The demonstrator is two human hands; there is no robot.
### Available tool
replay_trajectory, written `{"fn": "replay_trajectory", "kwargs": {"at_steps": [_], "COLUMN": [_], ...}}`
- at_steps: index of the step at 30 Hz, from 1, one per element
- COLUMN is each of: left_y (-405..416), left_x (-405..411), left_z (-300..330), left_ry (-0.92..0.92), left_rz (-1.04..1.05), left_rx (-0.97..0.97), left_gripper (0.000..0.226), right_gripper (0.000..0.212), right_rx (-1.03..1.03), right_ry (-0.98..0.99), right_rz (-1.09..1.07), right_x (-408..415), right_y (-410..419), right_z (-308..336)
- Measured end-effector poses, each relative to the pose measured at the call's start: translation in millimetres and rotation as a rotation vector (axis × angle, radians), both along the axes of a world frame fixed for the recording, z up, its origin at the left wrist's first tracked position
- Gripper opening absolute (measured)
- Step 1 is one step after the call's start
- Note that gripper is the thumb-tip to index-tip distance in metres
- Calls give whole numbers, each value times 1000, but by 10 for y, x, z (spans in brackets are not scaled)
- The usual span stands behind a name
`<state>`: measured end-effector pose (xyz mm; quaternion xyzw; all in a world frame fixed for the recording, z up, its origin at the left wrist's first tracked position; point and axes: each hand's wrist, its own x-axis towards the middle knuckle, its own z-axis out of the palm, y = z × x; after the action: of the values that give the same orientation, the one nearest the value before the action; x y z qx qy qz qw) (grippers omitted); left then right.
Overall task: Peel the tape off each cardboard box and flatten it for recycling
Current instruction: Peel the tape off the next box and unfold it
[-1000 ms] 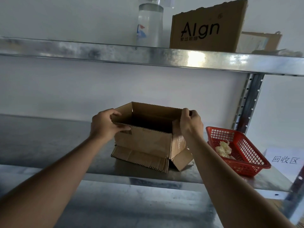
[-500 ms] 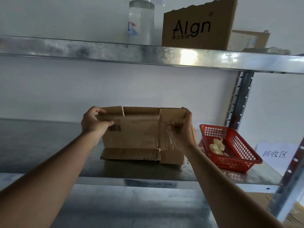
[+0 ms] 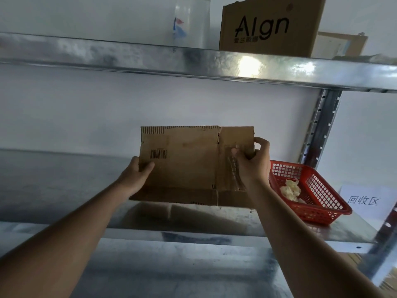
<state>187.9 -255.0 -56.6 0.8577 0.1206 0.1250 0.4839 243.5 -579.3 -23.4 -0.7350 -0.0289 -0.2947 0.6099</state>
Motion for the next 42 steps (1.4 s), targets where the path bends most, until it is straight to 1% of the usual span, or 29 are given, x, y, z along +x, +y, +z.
{"fn": "replay_trajectory", "kwargs": {"at_steps": [2,4,7,9,10,11,13,14,16,18,21,23,24,26,27,30,32,36,42], "left_y": [27,63,122,120,104,84,47,40,28,-20,-151,-224,-239,-218,-193,-90,-15,115,172], "left_x": [37,66,108,123,123,113,66,38,-4,-51,-81,-95,-97,-67,-45,21,52,86,116], "left_z": [16,61,30,-40,-79,-116,-170,-189,-194,-162,-146,-134,-122,-136,-170,-330,-446,-606,-690], "left_ry": [-71,-92,-4,90,139,185,246,254,256,284,432,473,440,317,260,195,192,177,192], "left_rz": [42,70,134,196,219,232,237,229,187,118,20,-30,-57,-147,-210,-355,-380,-409,-429], "left_rx": [69,103,234,373,447,511,621,676,785,867,1013,1114,1133,1135,1117,980,914,867,885], "left_gripper": [46,42,46,54,56,56,54,52,49,52,65,61,54,41,39,48,50,49,49], "right_gripper": [67,76,95,97,91,80,54,48,46,44,39,41,45,57,64,93,102,105,92], "right_rx": [-38,-169,-415,-586,-691,-782,-882,-904,-973,-1089,-1117,-1136,-1146,-1137,-1140,-1193,-1254,-1308,-1336], "right_ry": [18,42,120,208,246,274,322,345,377,368,353,347,351,390,408,433,428,390,376], "right_rz": [2,51,150,139,120,113,128,138,149,131,135,176,206,274,302,358,357,302,252], "right_x": [10,18,42,38,40,47,50,45,54,58,36,8,-17,-79,-103,-162,-174,-186,-220], "right_y": [8,1,-23,-3,19,43,92,108,125,158,236,293,329,414,457,548,560,538,542], "right_z": [-3,-34,-165,-296,-373,-451,-572,-629,-731,-797,-802,-775,-756,-718,-722,-804,-875,-968,-998]}}
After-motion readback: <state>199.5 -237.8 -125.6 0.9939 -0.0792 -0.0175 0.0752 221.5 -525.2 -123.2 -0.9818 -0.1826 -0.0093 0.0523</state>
